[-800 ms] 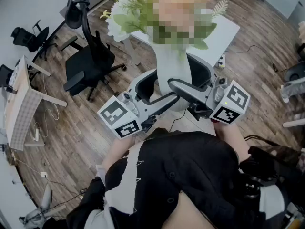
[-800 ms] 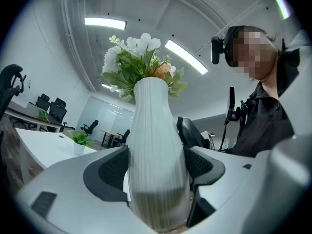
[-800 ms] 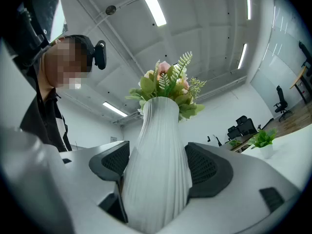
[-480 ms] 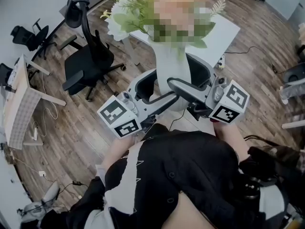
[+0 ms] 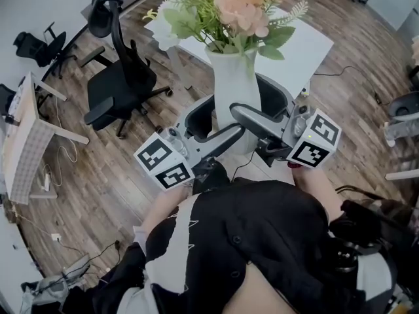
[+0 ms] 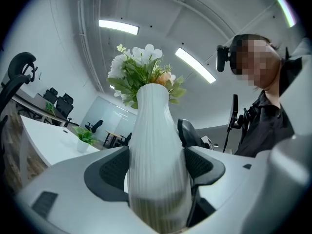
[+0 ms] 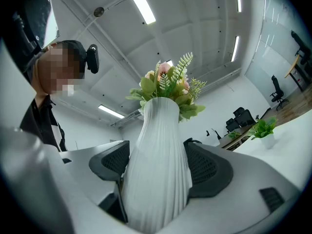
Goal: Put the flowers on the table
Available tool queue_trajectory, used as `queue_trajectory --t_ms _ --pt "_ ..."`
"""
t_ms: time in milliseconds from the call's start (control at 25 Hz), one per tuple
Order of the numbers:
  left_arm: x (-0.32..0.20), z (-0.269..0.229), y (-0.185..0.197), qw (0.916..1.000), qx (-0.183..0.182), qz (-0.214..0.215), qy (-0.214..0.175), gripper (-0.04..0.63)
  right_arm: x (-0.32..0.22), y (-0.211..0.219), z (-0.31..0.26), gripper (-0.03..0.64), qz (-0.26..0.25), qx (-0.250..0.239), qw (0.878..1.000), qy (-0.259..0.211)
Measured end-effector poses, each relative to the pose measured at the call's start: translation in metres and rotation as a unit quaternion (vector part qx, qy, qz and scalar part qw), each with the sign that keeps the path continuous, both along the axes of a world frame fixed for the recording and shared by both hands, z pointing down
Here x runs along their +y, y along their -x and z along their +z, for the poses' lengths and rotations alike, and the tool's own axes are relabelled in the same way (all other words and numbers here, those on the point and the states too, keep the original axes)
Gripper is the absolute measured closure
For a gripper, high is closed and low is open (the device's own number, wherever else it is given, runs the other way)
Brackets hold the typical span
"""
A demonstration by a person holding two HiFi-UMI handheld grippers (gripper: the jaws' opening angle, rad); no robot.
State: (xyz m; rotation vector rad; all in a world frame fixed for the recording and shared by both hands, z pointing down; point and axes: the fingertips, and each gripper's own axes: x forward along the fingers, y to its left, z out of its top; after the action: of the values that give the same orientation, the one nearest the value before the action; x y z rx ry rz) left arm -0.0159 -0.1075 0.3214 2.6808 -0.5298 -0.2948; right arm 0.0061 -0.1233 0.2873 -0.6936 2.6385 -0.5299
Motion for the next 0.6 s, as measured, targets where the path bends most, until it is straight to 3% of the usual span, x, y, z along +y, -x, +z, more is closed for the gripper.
queue_trajectory --t_ms 200,600 --pt "-0.0063 0.0056 0.0005 0.9999 0.007 0.009 -0.004 0.229 -0.0058 0.0007 0.0055 0.253 0.009 0.006 1.0 -0.001" --pt "-0.0008 -0.0013 -0.0005 0.9995 -0.02 0.017 -0.02 0.229 0.0016 0.0008 -0.0016 0.252 0.017 0.003 1.0 -0.024"
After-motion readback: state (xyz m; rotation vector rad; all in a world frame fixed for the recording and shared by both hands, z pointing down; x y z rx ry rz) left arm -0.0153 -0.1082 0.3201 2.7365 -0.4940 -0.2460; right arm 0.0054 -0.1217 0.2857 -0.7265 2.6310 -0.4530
